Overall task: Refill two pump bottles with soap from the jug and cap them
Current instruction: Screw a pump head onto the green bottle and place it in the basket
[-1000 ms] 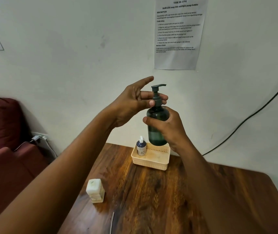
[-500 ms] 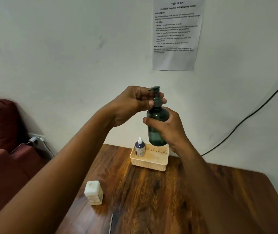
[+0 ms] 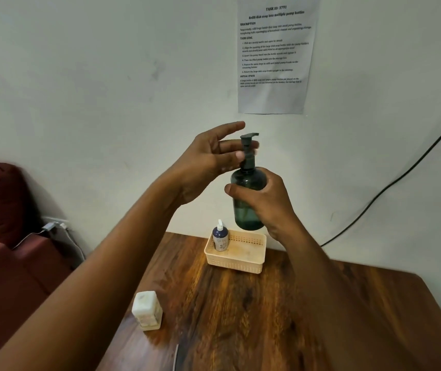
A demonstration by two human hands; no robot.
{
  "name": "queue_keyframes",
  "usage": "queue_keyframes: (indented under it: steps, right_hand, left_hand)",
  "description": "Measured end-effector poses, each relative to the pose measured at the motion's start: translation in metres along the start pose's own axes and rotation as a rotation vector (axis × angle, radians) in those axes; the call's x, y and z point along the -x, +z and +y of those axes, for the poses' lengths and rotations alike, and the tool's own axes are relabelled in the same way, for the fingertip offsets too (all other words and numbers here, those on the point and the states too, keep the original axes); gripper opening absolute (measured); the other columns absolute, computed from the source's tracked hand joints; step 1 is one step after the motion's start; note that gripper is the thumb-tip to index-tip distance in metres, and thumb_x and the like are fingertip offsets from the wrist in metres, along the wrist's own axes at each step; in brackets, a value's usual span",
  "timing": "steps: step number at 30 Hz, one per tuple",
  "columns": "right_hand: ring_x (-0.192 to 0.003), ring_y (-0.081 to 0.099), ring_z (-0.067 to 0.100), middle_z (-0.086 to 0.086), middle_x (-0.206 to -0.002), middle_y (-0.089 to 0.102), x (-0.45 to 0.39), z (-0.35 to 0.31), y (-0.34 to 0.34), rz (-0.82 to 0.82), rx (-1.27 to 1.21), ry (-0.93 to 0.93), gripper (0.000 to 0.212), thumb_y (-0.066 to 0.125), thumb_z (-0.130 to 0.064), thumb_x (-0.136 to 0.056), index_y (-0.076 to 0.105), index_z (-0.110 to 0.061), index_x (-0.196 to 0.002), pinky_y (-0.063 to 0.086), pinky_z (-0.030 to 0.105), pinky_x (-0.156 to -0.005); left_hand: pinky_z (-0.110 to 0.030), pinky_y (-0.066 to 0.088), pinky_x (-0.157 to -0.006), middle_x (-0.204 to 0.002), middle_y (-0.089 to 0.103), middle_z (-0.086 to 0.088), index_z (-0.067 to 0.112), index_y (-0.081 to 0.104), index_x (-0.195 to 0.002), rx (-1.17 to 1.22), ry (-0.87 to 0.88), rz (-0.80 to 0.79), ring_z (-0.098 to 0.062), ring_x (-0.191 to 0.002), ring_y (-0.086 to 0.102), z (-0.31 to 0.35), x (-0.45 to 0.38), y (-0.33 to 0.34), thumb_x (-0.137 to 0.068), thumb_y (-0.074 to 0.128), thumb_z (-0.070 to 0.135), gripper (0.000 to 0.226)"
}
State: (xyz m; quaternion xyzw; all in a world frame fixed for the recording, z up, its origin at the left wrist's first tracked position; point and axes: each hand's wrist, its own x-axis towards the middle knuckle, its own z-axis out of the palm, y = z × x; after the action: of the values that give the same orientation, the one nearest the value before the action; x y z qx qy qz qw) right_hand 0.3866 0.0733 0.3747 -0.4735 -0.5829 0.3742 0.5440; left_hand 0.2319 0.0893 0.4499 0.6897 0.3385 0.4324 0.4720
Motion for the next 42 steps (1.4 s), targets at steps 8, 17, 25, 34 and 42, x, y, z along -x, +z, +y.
queue_keyframes:
  steps: [8, 17, 25, 34, 42]
  right_hand:
    - [-0.091, 0.06, 0.007, -0.017, -0.104, 0.062, 0.0, -0.007, 0.001, -0.005, 0.034, -0.025, 0.042, 0.082, -0.034, -0.082, 0.058, -0.032, -0.116, 0.046, 0.02, -0.073]
    - [-0.086, 0.058, 0.003, -0.016, -0.105, 0.06, -0.001, -0.008, 0.0, 0.025, 0.068, -0.049, 0.044, 0.083, -0.036, -0.082, 0.055, -0.034, -0.116, 0.042, 0.015, -0.07]
    - [-0.1, 0.066, 0.018, -0.006, -0.106, 0.07, 0.003, -0.005, -0.014, -0.113, -0.092, -0.011, 0.033, 0.082, -0.029, -0.083, 0.064, -0.031, -0.11, 0.056, 0.032, -0.083]
    - [-0.097, 0.063, 0.011, -0.016, -0.107, 0.065, -0.003, -0.012, -0.019, -0.076, 0.011, -0.073, 0.041, 0.082, -0.033, -0.082, 0.058, -0.036, -0.116, 0.049, 0.02, -0.075]
    - [-0.102, 0.068, 0.026, 0.004, -0.105, 0.07, -0.005, -0.005, -0.034, -0.304, -0.174, 0.03, 0.044, 0.083, -0.036, -0.071, 0.066, -0.023, -0.11, 0.061, 0.041, -0.086]
  left_hand:
    - [-0.042, 0.06, -0.1, -0.102, 0.081, -0.011, 0.004, 0.055, -0.142, -0.165, 0.015, 0.106, -0.022, -0.1, 0.079, 0.005, -0.002, 0.006, -0.087, 0.078, -0.005, 0.06]
    - [-0.04, 0.065, -0.087, -0.078, 0.071, 0.003, 0.01, 0.069, -0.114, -0.273, 0.09, 0.244, -0.011, -0.077, 0.074, 0.003, -0.005, 0.015, -0.074, 0.095, 0.02, 0.048]
    - [-0.039, 0.057, -0.102, -0.12, 0.074, -0.024, 0.0, 0.048, -0.148, -0.094, 0.036, -0.148, -0.033, -0.115, 0.073, 0.012, -0.005, 0.001, -0.094, 0.061, -0.014, 0.057]
    - [-0.044, 0.062, -0.095, -0.09, 0.068, 0.001, 0.026, 0.031, -0.162, -0.195, 0.136, 0.18, -0.023, -0.091, 0.073, 0.007, -0.009, 0.021, -0.073, 0.093, 0.015, 0.109]
    - [-0.038, 0.059, -0.093, -0.106, 0.078, -0.02, 0.016, 0.023, -0.164, -0.037, 0.114, -0.094, -0.035, -0.108, 0.075, 0.012, -0.011, 0.012, -0.087, 0.069, -0.018, 0.096]
